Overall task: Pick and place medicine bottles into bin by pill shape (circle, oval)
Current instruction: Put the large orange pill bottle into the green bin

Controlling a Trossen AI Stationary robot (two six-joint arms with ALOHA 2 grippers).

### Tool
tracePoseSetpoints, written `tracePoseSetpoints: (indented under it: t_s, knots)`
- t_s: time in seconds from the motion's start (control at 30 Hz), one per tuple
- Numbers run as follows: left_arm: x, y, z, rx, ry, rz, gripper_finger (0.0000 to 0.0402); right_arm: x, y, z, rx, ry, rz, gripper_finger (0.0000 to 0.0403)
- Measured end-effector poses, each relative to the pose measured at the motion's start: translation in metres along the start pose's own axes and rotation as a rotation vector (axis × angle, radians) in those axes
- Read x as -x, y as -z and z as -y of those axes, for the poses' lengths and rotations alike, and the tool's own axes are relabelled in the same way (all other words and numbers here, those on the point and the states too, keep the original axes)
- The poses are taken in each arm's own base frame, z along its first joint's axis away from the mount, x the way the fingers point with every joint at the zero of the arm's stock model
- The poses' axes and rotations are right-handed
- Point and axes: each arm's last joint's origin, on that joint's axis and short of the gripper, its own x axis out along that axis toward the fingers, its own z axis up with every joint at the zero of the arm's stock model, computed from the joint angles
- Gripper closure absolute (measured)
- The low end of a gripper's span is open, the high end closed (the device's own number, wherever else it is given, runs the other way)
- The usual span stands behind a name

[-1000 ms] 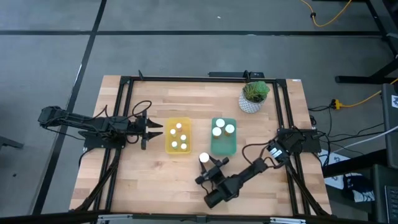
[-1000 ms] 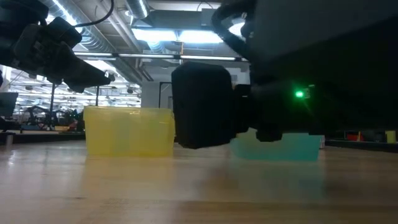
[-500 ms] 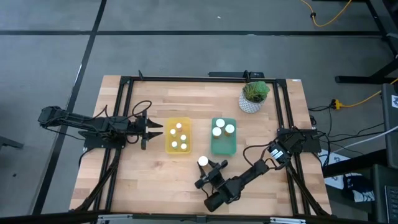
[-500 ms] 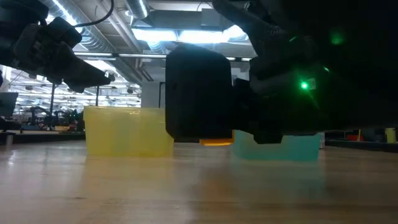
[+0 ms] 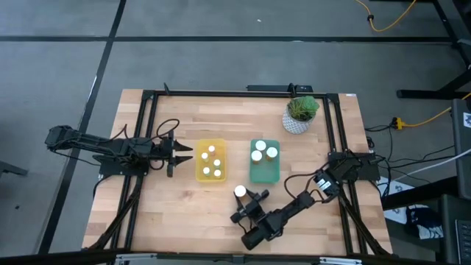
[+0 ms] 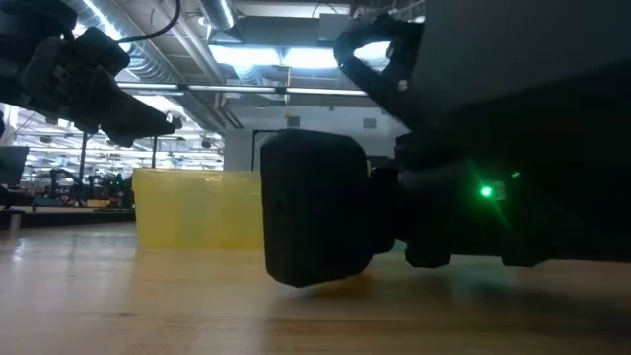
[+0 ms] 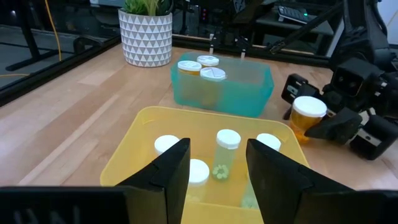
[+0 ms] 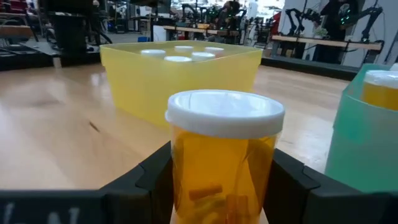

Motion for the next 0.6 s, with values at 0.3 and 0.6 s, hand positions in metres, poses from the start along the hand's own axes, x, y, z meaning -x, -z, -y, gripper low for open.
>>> tracePoseSetpoints:
  t_s: [0.3,0.6]
  knots:
    - [0.0,-0.0001,0.0,0.0,0.0,0.0,0.0252,-0.0082,0.0,0.0006,-0.002,0.015,-0.008,0.0195]
    - [0.0,0.0,0.0,0.0,0.0,0.0,0.0252,-0.0078,0.0003,0.0004,-0.001,0.01,-0.018,0.0187]
